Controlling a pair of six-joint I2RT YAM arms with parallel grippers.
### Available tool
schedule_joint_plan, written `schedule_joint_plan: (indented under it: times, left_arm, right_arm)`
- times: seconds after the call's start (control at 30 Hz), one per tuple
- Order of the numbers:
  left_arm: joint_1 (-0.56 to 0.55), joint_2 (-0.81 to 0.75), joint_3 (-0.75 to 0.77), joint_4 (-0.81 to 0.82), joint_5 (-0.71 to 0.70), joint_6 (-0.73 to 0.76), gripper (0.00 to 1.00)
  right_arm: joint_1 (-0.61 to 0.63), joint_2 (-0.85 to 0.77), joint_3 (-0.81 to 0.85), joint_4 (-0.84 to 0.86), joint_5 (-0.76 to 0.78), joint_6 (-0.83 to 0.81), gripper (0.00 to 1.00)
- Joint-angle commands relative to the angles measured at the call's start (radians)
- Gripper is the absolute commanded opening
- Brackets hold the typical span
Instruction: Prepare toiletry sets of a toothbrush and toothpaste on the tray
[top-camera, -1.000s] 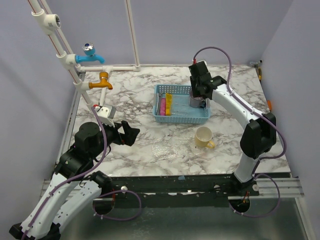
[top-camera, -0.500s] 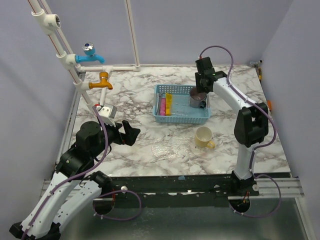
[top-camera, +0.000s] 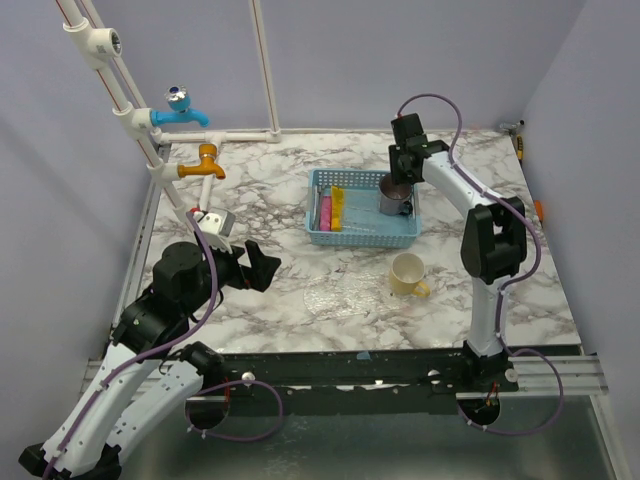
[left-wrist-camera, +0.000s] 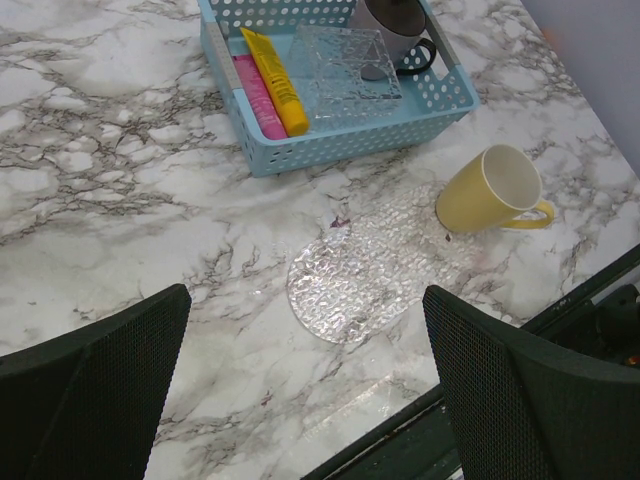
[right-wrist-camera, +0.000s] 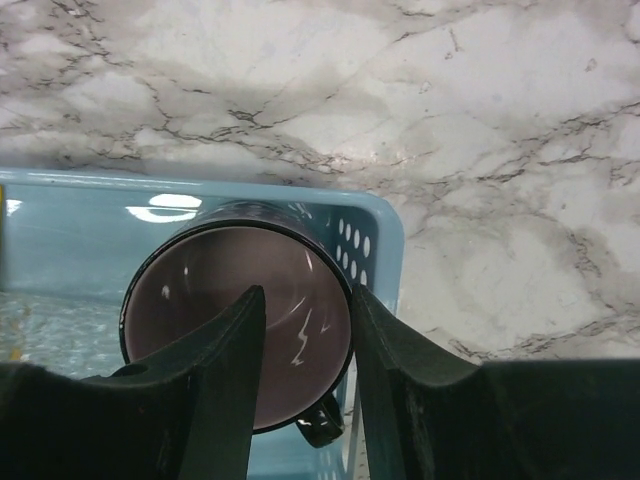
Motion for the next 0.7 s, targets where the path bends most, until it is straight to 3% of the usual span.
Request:
schedule_joint_plan:
  times: [0.0,0.67]
  left_arm:
    - [-0.002,0.002,0.006,-0.014,0.003,0.005,0.99]
    - [-0.002,0.012,0.008,-0.016,0.007,0.005,0.99]
  right_arm:
    - [-0.008,0.038,0.028,0.008,-0.032,0.007,0.43]
    - [-0.016,0.083,0.045,0.010,-0.035,0.004,0.42]
